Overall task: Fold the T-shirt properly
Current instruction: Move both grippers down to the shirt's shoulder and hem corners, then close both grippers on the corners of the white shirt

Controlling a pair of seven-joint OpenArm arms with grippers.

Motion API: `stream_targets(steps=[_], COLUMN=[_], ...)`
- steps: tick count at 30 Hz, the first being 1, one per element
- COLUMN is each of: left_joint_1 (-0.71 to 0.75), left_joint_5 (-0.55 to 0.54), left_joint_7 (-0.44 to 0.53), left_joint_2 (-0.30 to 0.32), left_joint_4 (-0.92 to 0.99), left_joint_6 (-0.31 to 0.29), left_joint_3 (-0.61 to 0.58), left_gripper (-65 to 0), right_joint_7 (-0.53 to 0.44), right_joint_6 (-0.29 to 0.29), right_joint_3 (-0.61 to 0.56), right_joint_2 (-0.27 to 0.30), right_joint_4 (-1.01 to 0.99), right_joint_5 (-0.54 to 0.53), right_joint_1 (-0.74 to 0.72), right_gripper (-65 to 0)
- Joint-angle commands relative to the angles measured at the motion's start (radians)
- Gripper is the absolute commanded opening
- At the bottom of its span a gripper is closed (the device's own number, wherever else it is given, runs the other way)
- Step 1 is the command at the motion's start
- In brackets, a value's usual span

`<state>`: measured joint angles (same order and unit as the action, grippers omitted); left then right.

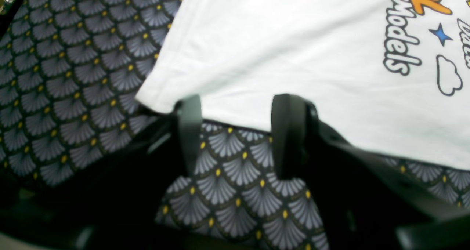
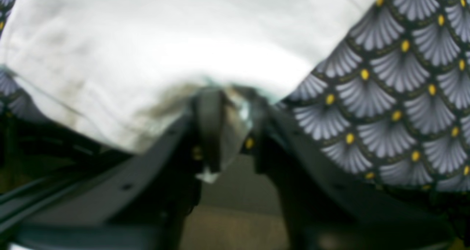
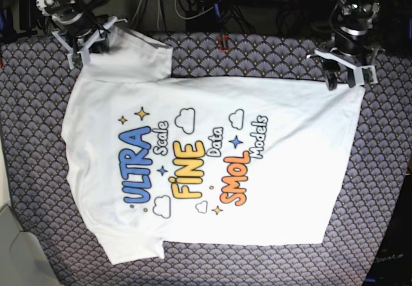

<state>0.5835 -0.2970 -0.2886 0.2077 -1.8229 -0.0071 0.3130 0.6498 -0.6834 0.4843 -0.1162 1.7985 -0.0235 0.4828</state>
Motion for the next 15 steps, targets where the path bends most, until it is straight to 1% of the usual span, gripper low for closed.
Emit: stream_targets(steps=[1, 2, 4, 9, 15], left_joint_1=[0.002, 0.002, -0.02, -0.082, -0.135], left_joint_5=[0.0, 0.0, 0.0, 0.0, -0.001], left_joint_7=[0.021, 0.021, 0.021, 0.022, 0.029], left_joint_2=[0.009, 0.009, 0.009, 0.009, 0.034], left_joint_4=[-0.016, -0.016, -0.008, 0.093, 0.191], left_joint_6=[0.002, 0.002, 0.002, -0.003, -0.003], left_joint_3=[0.007, 0.007, 0.007, 0.007, 0.012], left_gripper=[-34.9, -34.9, -34.8, -34.7, -34.8], right_joint_7=[0.052, 0.052, 0.052, 0.052, 0.052], right_joint_6=[-0.015, -0.015, -0.015, -0.015, -0.015], right_joint_3=[-0.003, -0.002, -0.002, -0.002, -0.002], right_joint_2=[-0.004, -0.004, -0.004, -0.003, -0.003], right_joint_4=[-0.004, -0.004, -0.003, -0.001, -0.001], right_joint_5=[0.018, 0.018, 0.018, 0.018, 0.018], right_joint_1=[0.014, 0.014, 0.009, 0.007, 0.007], right_gripper=[-63.0, -65.0, -65.0, -65.0, -65.0])
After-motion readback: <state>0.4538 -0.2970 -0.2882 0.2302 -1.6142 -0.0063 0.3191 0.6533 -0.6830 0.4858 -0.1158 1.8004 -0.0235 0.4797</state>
